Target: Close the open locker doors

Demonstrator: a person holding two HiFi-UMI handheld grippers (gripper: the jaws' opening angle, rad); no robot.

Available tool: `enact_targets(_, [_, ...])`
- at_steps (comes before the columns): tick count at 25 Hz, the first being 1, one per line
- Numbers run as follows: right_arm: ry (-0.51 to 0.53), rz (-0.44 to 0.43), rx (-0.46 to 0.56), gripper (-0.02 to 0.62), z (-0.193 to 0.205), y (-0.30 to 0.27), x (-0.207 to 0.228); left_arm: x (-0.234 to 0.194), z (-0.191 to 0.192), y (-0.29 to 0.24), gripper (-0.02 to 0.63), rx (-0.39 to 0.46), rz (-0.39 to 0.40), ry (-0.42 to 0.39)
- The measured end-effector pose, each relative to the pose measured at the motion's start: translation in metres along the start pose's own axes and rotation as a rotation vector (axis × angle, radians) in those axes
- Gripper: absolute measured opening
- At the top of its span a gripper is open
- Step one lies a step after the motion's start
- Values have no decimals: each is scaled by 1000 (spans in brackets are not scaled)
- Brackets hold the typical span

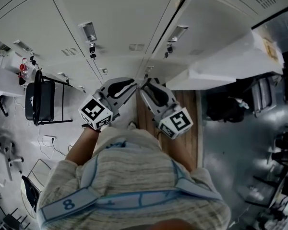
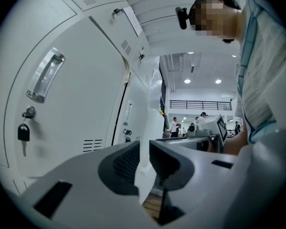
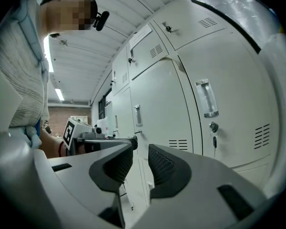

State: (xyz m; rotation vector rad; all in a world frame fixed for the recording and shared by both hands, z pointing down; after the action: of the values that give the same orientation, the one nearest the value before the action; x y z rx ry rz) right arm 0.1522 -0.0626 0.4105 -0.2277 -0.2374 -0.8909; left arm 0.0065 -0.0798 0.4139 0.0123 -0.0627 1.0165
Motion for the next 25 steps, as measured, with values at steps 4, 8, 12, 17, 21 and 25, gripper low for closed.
enact_targets(4, [12, -43, 15, 101, -5, 12, -17, 14, -7, 16, 61, 6, -16, -4])
enact_targets(8, [24, -74, 33, 100, -10, 21, -28, 27, -15, 24, 61, 10, -32, -2])
enact_targets(12, [87, -119, 29, 100, -11, 29, -37, 39, -18, 25, 61, 25, -50, -14])
enact_targets(17, [77, -151, 66, 100, -10, 39, -50, 52, -23, 32, 61, 46, -79, -17])
enact_targets(21, [66, -145, 40, 100, -4, 41, -59, 57, -28, 39, 61, 56, -79, -28])
enact_targets(25, [35, -109, 41, 100, -2, 40, -68, 57, -31, 44, 61, 66, -62, -41])
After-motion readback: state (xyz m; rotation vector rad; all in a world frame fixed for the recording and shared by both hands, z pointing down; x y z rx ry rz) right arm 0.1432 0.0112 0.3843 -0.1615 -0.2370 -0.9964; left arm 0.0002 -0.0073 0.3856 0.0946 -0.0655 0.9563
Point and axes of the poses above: the fingertips, and each gripper's own axes: y backward along the fingers, x to its right, z out of its underside, the point moved 7 cm from there along y, backward along the fingers, and after that the axes turned 11 degrees about -y, right-handed, at the moved point
